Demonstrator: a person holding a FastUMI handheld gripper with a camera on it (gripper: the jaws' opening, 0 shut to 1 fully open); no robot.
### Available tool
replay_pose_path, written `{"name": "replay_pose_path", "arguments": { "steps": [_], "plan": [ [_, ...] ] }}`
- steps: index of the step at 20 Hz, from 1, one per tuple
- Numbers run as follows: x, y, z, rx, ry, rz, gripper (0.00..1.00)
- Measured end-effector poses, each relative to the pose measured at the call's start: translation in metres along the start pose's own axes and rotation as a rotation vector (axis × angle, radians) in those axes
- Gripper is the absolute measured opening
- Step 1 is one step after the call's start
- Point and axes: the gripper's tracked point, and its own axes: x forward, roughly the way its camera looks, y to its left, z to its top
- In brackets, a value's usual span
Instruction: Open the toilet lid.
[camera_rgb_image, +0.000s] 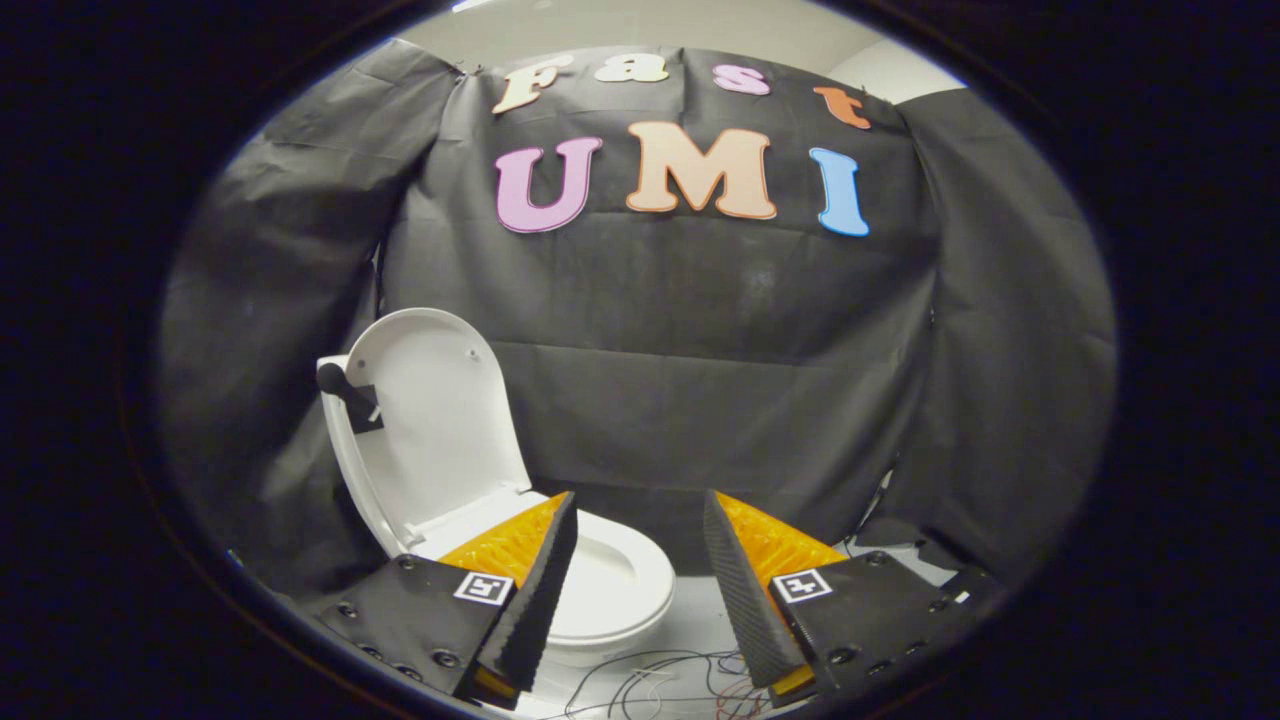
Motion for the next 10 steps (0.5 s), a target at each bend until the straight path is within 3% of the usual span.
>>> {"name": "replay_pose_path", "arguments": {
  "steps": [10],
  "plan": [
    [-0.009, 0.009, 0.015, 0.029, -0.067, 0.056, 0.79]
  ]
}}
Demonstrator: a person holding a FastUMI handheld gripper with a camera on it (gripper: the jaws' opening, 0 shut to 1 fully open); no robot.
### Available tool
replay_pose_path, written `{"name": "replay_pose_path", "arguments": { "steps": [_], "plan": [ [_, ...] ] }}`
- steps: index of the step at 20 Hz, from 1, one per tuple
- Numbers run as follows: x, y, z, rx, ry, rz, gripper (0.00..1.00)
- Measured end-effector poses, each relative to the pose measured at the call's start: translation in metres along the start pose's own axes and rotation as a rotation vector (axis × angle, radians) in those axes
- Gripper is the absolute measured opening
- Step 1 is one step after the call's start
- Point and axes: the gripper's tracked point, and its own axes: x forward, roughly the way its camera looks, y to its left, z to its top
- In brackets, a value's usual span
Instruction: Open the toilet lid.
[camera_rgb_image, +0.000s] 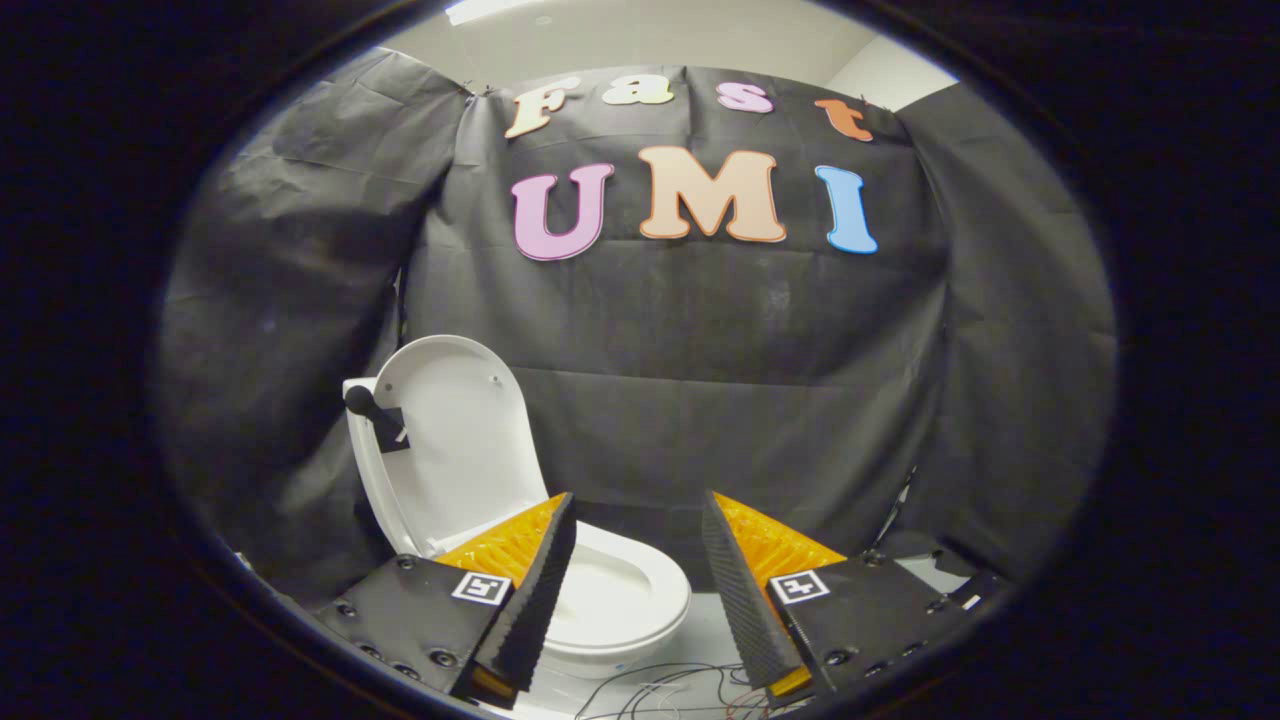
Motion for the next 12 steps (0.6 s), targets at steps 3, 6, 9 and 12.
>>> {"name": "replay_pose_path", "arguments": {
  "steps": [3, 6, 9, 12],
  "plan": [
    [0.001, 0.009, -0.005, 0.005, 0.026, 0.027, 0.79],
    [-0.001, 0.010, -0.007, 0.003, 0.035, 0.024, 0.80],
    [-0.005, 0.014, -0.011, -0.008, 0.056, 0.027, 0.80],
    [-0.015, 0.016, -0.005, -0.011, 0.037, 0.035, 0.80]
  ]
}}
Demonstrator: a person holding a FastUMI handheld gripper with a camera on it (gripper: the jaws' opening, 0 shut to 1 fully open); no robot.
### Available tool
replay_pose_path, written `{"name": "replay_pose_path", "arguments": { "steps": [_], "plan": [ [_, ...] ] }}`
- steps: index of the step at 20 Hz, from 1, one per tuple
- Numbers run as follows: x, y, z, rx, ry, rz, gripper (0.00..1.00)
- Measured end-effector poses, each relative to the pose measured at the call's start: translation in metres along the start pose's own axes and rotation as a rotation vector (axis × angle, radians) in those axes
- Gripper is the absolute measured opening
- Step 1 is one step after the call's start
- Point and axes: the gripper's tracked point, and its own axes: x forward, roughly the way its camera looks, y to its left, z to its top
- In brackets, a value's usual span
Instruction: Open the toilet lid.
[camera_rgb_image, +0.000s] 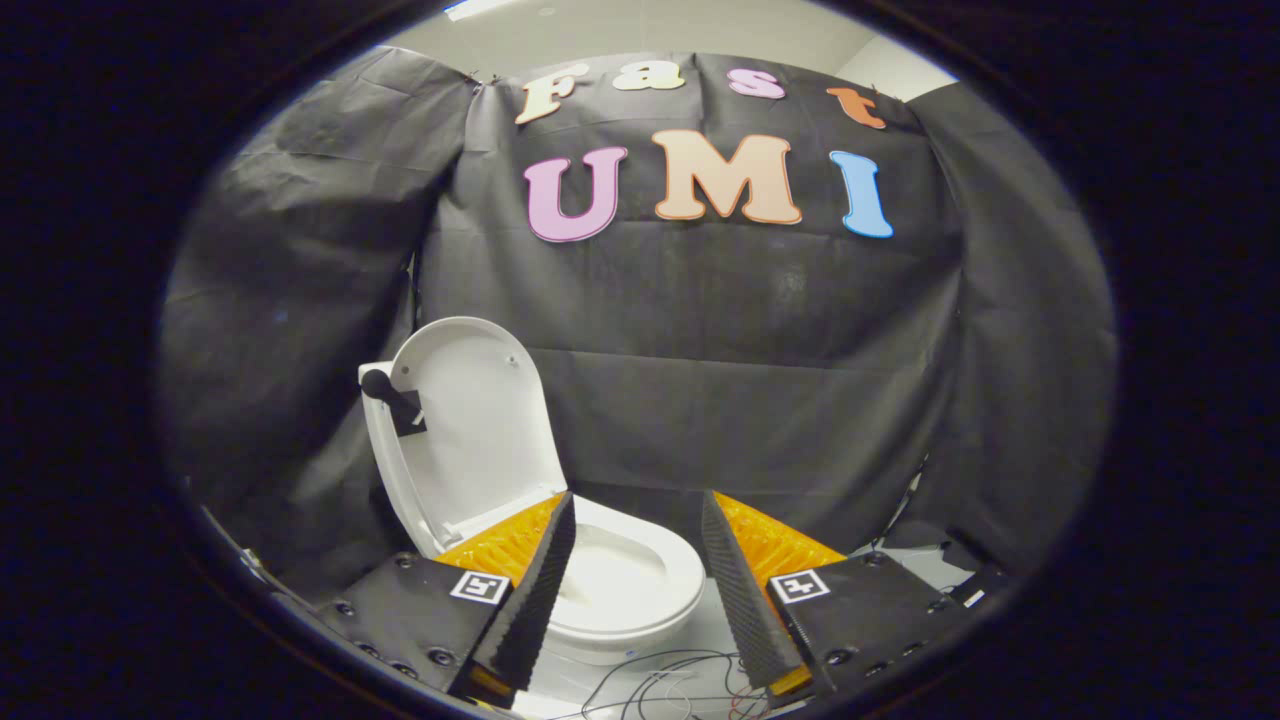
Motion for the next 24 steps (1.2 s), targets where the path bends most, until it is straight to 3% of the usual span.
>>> {"name": "replay_pose_path", "arguments": {
  "steps": [3, 7, 16, 24],
  "plan": [
    [-0.008, 0.001, 0.019, -0.015, -0.080, -0.002, 0.80],
    [-0.019, -0.003, -0.010, -0.009, 0.023, -0.022, 0.80],
    [-0.049, -0.009, 0.021, 0.017, -0.122, -0.035, 0.80],
    [-0.066, -0.015, 0.014, 0.079, -0.096, -0.039, 0.80]
  ]
}}
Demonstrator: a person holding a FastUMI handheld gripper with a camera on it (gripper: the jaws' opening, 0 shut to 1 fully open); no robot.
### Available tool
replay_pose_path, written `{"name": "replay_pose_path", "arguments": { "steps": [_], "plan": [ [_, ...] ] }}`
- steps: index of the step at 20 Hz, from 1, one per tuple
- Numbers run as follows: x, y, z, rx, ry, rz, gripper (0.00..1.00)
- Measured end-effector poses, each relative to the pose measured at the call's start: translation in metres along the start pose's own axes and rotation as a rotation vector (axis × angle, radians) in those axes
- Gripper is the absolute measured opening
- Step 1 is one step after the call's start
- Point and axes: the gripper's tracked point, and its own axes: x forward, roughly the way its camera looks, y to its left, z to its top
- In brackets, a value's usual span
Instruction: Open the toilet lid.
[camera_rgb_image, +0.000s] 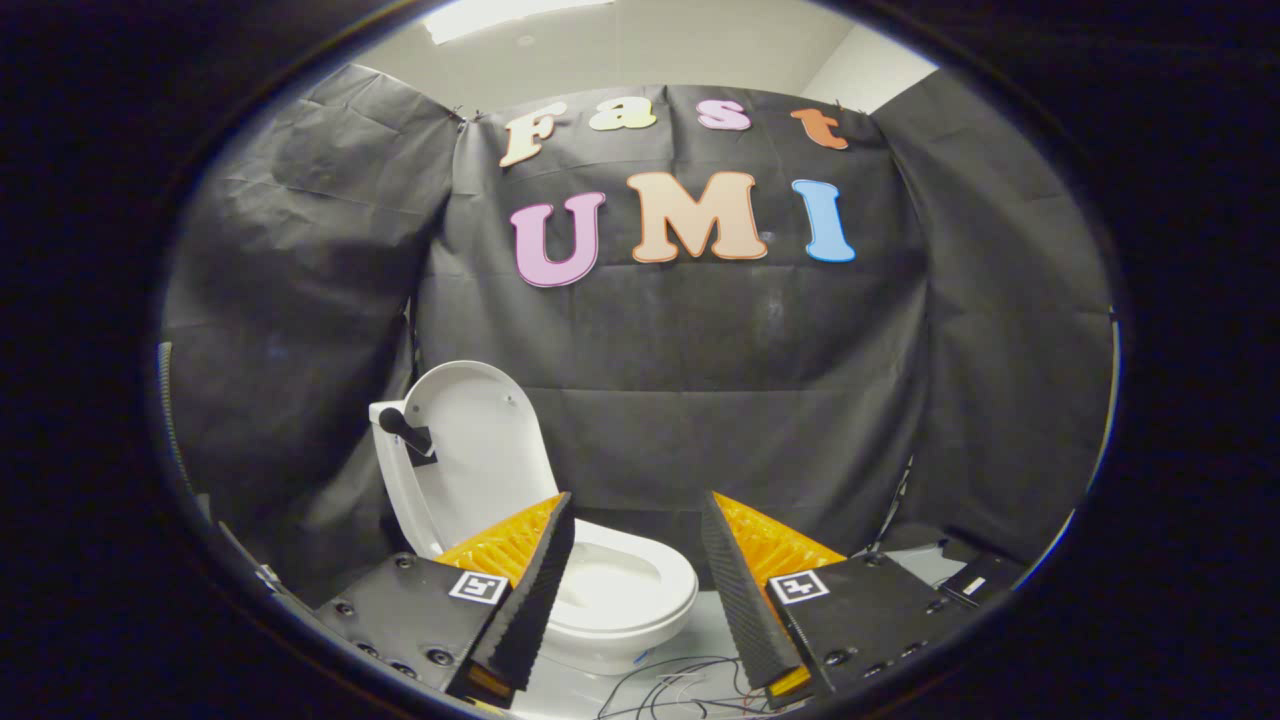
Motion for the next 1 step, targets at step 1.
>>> {"name": "replay_pose_path", "arguments": {
  "steps": [1],
  "plan": [
    [0.0039, 0.0003, 0.0066, -0.002, -0.033, 0.003, 0.80]
  ]
}}
